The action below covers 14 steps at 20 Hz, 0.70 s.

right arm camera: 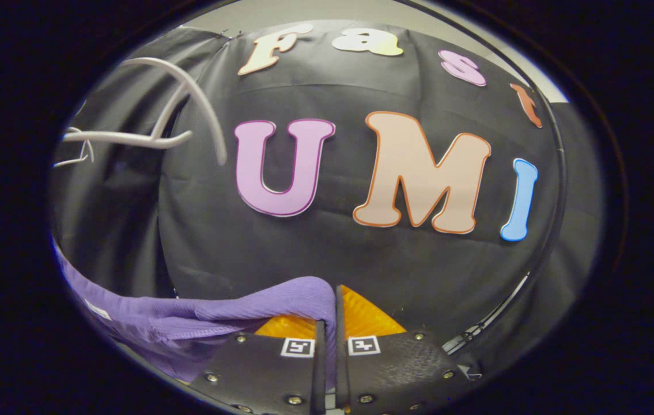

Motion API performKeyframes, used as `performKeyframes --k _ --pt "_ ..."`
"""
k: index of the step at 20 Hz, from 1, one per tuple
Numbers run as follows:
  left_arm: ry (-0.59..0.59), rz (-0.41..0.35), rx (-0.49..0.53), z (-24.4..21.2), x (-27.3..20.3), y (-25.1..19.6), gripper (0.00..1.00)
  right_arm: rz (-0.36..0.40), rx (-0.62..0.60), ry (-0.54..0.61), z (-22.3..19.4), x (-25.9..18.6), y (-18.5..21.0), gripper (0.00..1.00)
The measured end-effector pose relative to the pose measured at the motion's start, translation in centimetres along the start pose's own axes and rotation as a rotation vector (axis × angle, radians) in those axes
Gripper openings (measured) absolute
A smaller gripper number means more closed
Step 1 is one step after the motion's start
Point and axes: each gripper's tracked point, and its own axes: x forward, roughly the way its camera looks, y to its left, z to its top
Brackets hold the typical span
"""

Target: Grasp the clothes on the hanger with both hands and then place them into the laundry hamper below.

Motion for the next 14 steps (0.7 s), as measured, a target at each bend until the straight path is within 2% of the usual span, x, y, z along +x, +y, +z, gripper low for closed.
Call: performKeyframes --k 5,13,14 --pt "0.003 -0.039 0.041 -1.0 -1.0 -1.8 0.0 0.074 -0.012 0.01 -1.1 -2.2 2.7 0.07" --pt "0.029 -0.126 0.036 -2.7 -2.0 -5.4 0.0 0.21 -0.019 -0.01 -0.4 -6.0 8.0 0.07" --pt "0.03 -0.139 0.038 -2.8 -2.0 -6.0 0.0 0.224 -0.018 -0.014 -0.1 -6.4 8.6 0.12"
